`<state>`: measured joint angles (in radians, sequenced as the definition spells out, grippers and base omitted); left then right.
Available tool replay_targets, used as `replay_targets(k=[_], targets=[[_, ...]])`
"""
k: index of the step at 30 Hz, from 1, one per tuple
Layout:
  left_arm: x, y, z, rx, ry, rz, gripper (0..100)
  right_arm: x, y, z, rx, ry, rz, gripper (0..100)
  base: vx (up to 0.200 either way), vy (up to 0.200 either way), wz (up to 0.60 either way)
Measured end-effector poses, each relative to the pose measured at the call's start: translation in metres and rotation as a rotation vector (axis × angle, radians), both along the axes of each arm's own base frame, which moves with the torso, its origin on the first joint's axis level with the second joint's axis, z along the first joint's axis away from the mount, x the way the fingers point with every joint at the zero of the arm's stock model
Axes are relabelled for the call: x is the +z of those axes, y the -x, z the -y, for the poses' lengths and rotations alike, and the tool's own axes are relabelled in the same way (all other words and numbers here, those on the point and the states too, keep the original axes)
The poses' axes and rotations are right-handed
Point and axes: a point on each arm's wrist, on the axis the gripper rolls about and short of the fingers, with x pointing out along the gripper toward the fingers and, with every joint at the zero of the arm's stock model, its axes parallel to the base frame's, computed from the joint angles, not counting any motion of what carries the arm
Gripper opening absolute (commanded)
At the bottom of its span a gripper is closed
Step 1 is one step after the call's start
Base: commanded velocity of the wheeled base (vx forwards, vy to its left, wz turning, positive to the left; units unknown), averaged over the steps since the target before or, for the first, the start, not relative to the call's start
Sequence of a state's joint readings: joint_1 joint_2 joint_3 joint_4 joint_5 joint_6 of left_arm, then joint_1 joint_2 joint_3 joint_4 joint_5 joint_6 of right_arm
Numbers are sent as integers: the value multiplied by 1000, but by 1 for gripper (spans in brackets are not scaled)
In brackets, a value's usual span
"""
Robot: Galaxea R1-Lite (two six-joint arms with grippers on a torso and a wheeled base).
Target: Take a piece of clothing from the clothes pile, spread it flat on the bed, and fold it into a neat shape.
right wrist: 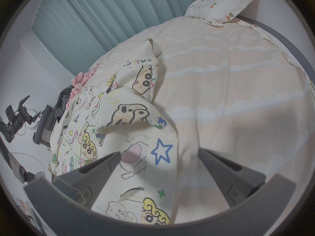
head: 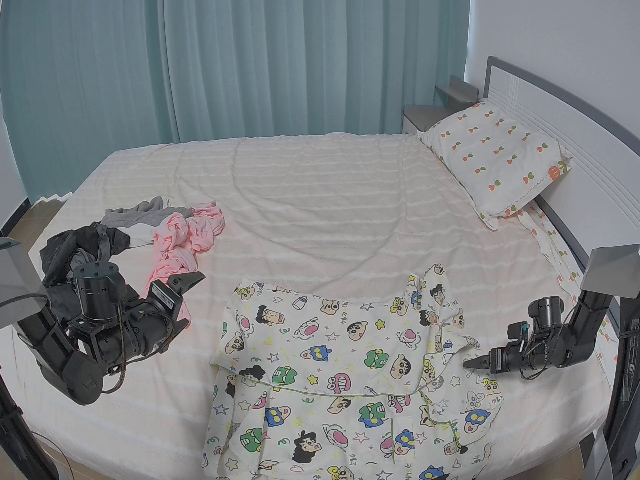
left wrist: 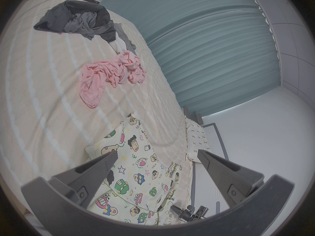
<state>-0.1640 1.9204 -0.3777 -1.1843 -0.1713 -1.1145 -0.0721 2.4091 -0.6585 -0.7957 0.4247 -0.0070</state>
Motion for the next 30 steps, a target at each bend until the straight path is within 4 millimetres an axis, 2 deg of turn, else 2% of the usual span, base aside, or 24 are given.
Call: replay_targets(k=[13,18,30], targets=[[-1,-1,0,2,-2,-3,100,0,5,3,-10,-4,-10,0,0,0,0],[-1,0,0,3,-2,-4,100,7,8,4,-15,-4,-2,0,0,0,0],[-2,1,0,3,-6,-9,100,24,7,32,-98,7,54,0,0,0,0]])
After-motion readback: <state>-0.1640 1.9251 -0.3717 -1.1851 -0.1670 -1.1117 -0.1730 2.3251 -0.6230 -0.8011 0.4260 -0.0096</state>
